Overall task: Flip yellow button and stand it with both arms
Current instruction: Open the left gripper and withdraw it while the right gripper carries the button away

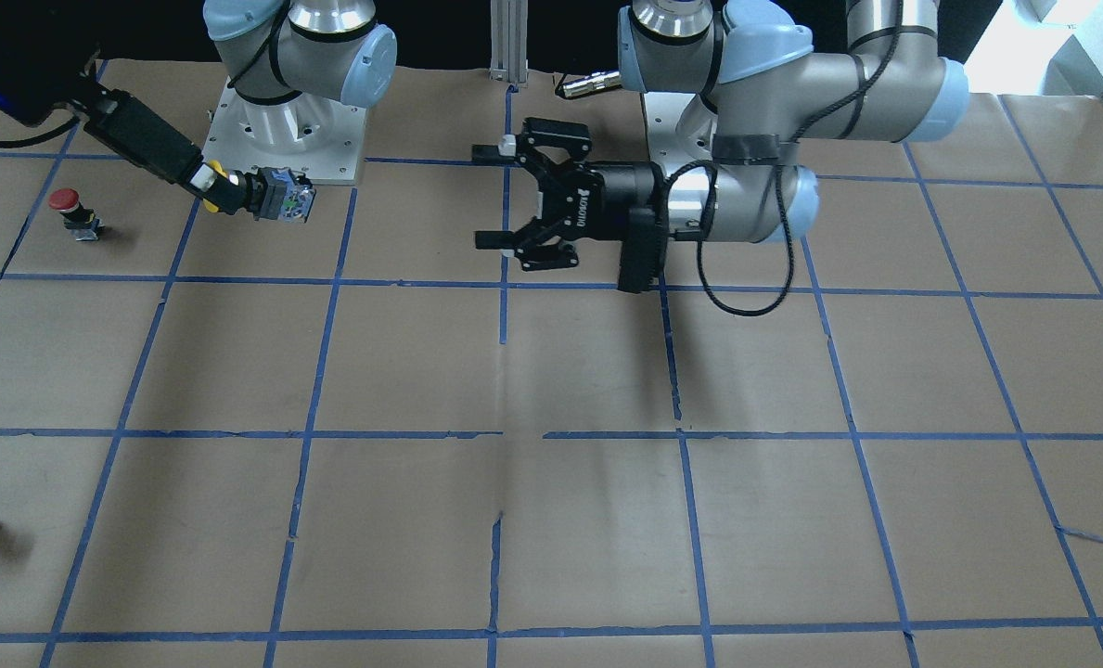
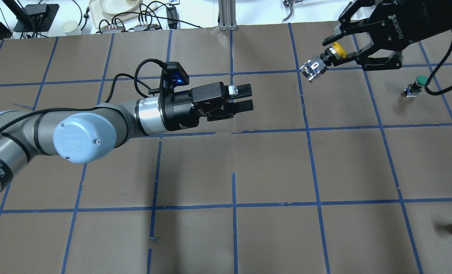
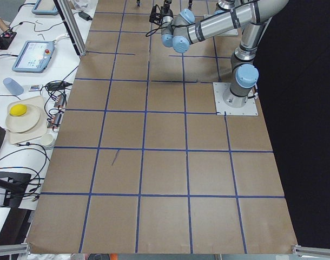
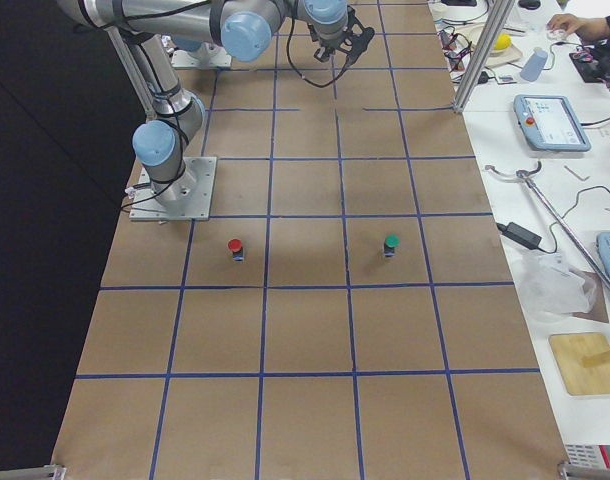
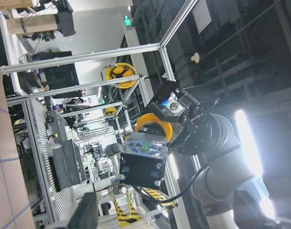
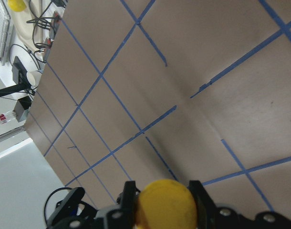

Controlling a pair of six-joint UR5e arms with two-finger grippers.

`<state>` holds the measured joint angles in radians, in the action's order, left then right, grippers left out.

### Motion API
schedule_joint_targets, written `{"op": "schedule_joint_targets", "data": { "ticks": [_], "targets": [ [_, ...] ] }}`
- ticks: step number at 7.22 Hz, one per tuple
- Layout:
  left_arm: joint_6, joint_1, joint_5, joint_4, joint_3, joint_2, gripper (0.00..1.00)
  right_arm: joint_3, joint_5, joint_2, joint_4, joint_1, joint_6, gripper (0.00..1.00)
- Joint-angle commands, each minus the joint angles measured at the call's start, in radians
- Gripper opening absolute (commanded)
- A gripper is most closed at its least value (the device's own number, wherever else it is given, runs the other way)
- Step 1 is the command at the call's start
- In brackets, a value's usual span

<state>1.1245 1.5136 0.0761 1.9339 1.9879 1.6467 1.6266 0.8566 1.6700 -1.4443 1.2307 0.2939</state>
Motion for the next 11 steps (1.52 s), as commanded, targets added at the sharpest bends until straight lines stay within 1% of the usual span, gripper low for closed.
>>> {"op": "schedule_joint_targets", "data": {
  "ticks": [1,2,3,4,5,6,7,8,9,10,11],
  "targets": [
    [-0.009,-0.224,0.540,-0.006,-0.068,-0.021,1.00,0.013,0.223,-0.015,-0.005,-0.014,-0.280,0.12],
    [-0.040,-0.268,0.736,-0.006,-0.136,-0.036,1.00,0.024,0.302,-0.047,-0.007,-0.016,-0.455,0.12],
    [-0.113,-0.274,0.887,0.000,-0.202,-0.060,1.00,0.042,0.393,-0.056,-0.048,-0.017,-0.611,0.12],
    [-0.246,-0.271,1.006,0.006,-0.245,-0.097,1.00,0.102,0.433,-0.067,-0.139,-0.040,-0.745,0.12],
    [-0.314,-0.268,1.093,0.007,-0.259,-0.141,1.00,0.181,0.432,-0.067,-0.231,-0.107,-0.918,0.12],
    [-0.444,-0.254,1.126,-0.004,-0.261,-0.159,1.00,0.250,0.430,-0.067,-0.329,-0.193,-1.143,0.12],
    [-0.553,-0.209,1.133,-0.050,-0.273,-0.162,1.00,0.287,0.421,-0.067,-0.388,-0.265,-1.334,0.13],
    [-0.695,-0.116,1.230,-0.150,-0.294,-0.159,1.00,0.291,0.417,-0.078,-0.393,-0.327,-1.547,0.13],
    [-0.862,-0.019,1.322,-0.240,-0.305,-0.159,1.00,0.291,0.414,-0.129,-0.393,-0.382,-1.732,0.13],
    [-0.944,0.056,1.379,-0.287,-0.302,-0.166,1.00,0.289,0.407,-0.195,-0.389,-0.443,-1.909,0.14],
    [-1.038,0.103,1.390,-0.343,-0.308,-0.194,1.00,0.288,0.342,-0.246,-0.389,-0.500,-2.056,0.14]
  ]
}}
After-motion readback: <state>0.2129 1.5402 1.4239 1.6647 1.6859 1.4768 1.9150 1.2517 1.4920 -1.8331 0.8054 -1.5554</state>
